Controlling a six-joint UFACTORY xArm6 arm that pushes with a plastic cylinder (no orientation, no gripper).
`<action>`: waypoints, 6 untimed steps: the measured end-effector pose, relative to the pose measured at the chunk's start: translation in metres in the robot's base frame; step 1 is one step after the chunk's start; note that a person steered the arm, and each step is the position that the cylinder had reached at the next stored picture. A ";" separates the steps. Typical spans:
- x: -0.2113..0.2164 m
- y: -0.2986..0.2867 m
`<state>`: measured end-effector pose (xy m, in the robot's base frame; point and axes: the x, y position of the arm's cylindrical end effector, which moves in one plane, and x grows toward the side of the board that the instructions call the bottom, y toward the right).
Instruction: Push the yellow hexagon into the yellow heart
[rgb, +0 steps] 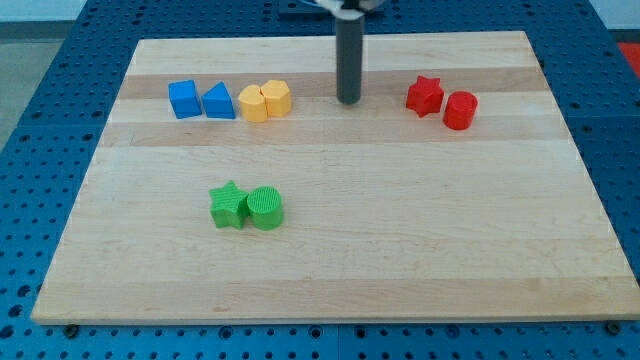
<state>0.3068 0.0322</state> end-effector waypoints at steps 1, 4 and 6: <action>-0.030 0.005; -0.027 0.116; 0.025 0.111</action>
